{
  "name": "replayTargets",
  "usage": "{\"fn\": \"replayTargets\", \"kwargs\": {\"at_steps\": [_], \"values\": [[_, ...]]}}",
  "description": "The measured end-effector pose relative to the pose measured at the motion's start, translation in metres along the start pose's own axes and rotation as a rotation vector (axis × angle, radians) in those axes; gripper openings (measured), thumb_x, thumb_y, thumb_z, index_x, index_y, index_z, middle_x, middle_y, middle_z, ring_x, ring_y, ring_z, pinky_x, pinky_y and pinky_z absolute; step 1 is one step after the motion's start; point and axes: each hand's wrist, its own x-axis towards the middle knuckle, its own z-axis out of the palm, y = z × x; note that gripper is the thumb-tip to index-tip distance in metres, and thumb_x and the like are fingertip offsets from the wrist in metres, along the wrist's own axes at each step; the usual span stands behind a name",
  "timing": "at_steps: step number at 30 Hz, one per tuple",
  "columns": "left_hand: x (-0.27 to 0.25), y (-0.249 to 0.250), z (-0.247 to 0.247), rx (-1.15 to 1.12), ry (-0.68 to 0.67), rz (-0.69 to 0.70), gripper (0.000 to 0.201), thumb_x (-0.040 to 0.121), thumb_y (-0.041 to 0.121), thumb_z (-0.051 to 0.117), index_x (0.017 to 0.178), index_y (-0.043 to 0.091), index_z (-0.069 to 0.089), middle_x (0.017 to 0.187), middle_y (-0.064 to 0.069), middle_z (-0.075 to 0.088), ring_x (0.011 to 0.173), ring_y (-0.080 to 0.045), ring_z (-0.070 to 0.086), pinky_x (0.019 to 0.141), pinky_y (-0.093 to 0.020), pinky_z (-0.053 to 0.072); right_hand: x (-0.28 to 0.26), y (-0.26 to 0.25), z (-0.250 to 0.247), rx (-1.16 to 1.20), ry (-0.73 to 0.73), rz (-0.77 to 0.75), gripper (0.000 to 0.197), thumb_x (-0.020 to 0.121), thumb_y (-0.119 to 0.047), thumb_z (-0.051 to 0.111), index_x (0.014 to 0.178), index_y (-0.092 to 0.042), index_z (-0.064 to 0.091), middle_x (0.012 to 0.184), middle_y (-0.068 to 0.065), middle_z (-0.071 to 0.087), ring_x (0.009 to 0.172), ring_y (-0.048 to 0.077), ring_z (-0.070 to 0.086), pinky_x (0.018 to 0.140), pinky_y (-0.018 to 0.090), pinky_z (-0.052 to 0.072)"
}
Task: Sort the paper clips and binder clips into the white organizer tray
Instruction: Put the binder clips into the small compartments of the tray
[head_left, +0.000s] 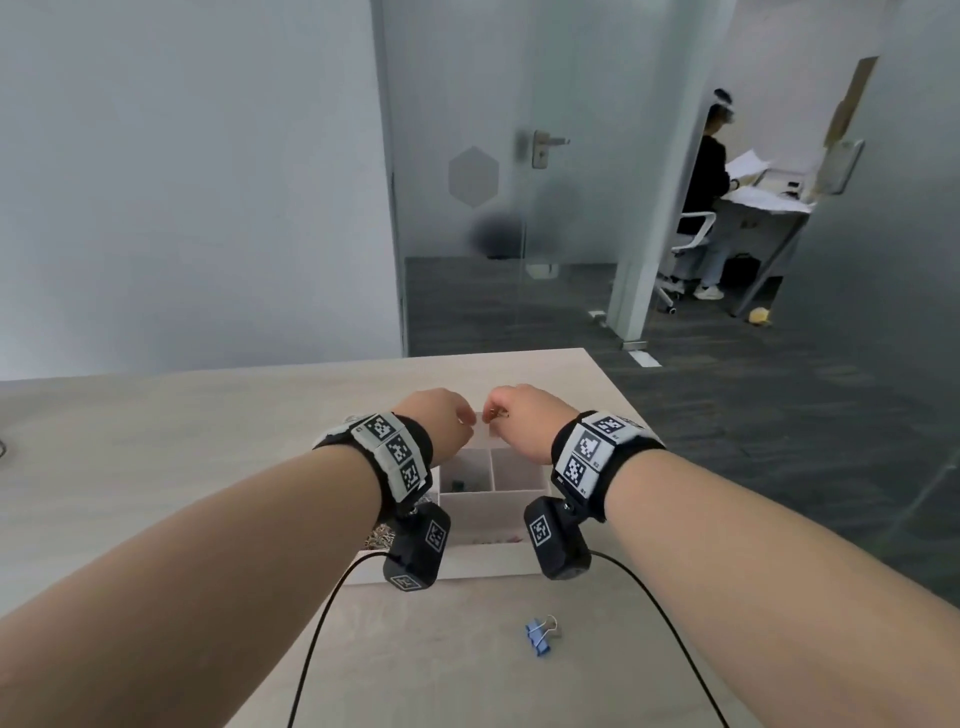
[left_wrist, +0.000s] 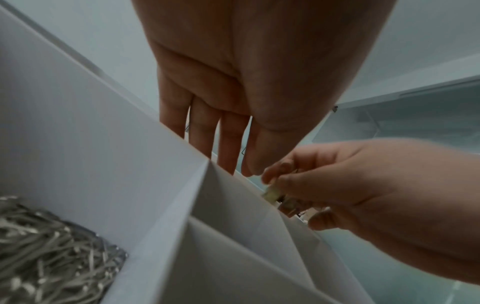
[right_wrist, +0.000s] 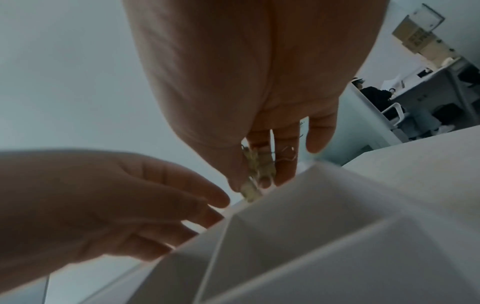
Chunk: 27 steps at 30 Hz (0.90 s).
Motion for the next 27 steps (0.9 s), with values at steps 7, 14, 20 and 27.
{"fn": "replayTargets", "kwargs": {"at_steps": [7,14,20,27], "values": [[-0.032,-0.013,-0.006,-0.119,0.052,-0.044,0.027,0.095,0.033,0.053,0.116,0.035,0.069,0.123,0.009,0.068,0.113,-0.017,0.061,0.102,-0.037,0.046,-0.02,-0.002,0.005,-0.074,-0.007,-0.002,0.029,0.096,-0.028,0.044,0.117,-0.034,0.062,0.129,-0.004,0.057,0.114,0.021,0.057,0.103,0.049,0.044],[-0.087,-0.011,0.005,-0.442,0.257,0.016,0.019,0.093,0.024,0.057,0.098,0.031,0.074,0.094,0.015,0.07,0.086,-0.007,0.064,0.077,-0.021,0.051,-0.119,-0.014,0.002,0.073,-0.031,-0.143,0.012,0.093,-0.027,0.064,0.098,-0.019,0.071,0.094,-0.005,0.067,0.084,0.013,0.062,0.079,0.03,0.051],[-0.121,-0.011,0.03,-0.661,0.285,0.009,0.017,0.092,0.023,0.061,0.086,0.035,0.071,0.082,0.014,0.073,0.072,-0.003,0.066,0.064,-0.015,0.048,-0.163,-0.003,0.036,-0.128,-0.227,-0.16,0.029,0.085,-0.03,0.071,0.112,-0.022,0.069,0.101,-0.009,0.052,0.091,0.014,0.054,0.079,0.027,0.044],[-0.148,-0.018,0.045,-0.863,0.388,-0.039,0.018,0.09,0.022,0.062,0.081,0.033,0.074,0.08,0.009,0.074,0.075,-0.005,0.068,0.071,-0.024,0.055,-0.164,0.001,0.051,0.02,-0.165,-0.109,0.015,0.087,-0.016,0.067,0.097,-0.022,0.076,0.087,-0.011,0.064,0.082,0.007,0.058,0.073,0.019,0.044]]}}
